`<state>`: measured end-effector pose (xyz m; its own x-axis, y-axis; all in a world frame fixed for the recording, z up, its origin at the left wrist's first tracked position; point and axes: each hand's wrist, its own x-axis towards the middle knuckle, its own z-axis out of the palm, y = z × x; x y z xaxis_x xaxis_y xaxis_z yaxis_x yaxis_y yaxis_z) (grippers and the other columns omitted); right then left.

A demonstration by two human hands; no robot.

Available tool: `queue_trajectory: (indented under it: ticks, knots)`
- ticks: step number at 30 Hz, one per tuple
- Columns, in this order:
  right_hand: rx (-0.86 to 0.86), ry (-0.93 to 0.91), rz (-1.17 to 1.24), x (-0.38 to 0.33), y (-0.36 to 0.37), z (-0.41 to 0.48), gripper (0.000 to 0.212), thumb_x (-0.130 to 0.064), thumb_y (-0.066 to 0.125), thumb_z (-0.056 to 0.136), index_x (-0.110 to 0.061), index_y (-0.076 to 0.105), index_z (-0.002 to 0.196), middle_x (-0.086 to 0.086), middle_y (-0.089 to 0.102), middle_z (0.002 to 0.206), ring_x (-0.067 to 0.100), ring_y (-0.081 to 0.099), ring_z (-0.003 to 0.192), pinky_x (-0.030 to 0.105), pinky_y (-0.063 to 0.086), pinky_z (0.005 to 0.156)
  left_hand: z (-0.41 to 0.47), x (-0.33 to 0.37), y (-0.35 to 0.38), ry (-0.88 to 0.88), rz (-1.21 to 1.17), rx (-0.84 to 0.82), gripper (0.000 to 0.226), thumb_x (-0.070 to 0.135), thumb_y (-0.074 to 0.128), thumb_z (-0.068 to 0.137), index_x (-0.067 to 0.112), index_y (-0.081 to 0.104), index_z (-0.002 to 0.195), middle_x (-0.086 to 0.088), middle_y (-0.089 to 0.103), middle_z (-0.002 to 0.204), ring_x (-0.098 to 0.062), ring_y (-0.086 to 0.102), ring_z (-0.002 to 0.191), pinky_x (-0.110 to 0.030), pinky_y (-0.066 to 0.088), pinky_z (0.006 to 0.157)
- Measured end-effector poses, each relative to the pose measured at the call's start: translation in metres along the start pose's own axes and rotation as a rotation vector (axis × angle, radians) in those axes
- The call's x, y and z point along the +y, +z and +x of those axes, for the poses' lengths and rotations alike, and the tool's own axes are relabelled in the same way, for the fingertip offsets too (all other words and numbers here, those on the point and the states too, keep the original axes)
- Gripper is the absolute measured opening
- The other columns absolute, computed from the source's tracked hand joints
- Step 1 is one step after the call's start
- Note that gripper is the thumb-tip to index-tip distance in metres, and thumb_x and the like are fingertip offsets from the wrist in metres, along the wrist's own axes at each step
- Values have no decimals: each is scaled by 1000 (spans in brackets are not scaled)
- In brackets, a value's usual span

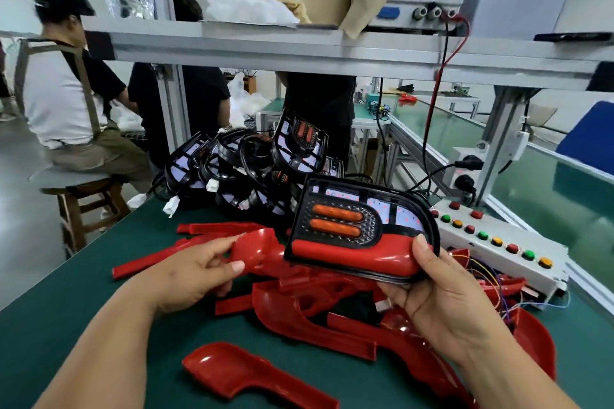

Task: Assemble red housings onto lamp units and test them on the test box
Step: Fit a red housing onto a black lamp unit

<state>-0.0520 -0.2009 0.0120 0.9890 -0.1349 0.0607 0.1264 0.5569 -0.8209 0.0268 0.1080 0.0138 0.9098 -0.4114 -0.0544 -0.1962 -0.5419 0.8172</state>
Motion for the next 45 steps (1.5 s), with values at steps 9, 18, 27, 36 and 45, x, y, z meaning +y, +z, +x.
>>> queue_trajectory:
  ticks: [9, 18, 27, 36, 45]
  knots:
    - [41, 1, 42, -2, 0, 1, 40, -29, 64, 77, -7, 60, 110, 13, 71, 87, 21, 71, 72, 32, 60, 60, 14, 10, 18, -46, 535, 231, 62, 48, 58, 92, 29, 39, 148, 3, 49, 122, -14, 50, 118, -23, 38, 99]
    - [60, -8, 57, -1, -3, 3, 45, -29, 65, 77, -5, 57, 114, 14, 72, 87, 23, 71, 72, 32, 60, 60, -7, 39, 46, -186, 742, -26, 43, 66, 69, 71, 43, 50, 103, 17, 55, 96, -7, 56, 91, -28, 49, 86]
    - [67, -1, 70, -1, -2, 3, 43, -29, 66, 78, -5, 59, 113, 14, 72, 88, 23, 72, 74, 33, 59, 60, -1, 30, 36, 16, 108, 327, 27, 9, 66, 87, 33, 65, 73, -4, 68, 75, -17, 62, 68, -35, 49, 70]
    - [60, -12, 94, 2, -1, 2, 45, -29, 63, 80, -4, 59, 118, 14, 72, 88, 22, 71, 73, 33, 60, 61, 10, 51, 48, -96, -1622, 369, 25, 24, 39, 103, 27, 64, 102, 0, 56, 69, -12, 59, 56, -48, 60, 60]
    - [39, 3, 77, 3, 0, 2, 39, -29, 62, 79, -5, 60, 110, 12, 72, 89, 21, 72, 76, 32, 59, 60, 6, 38, 34, 144, -1864, 46, 82, -5, 77, 56, 1, 47, 132, -17, 55, 98, -18, 56, 82, -16, 54, 56]
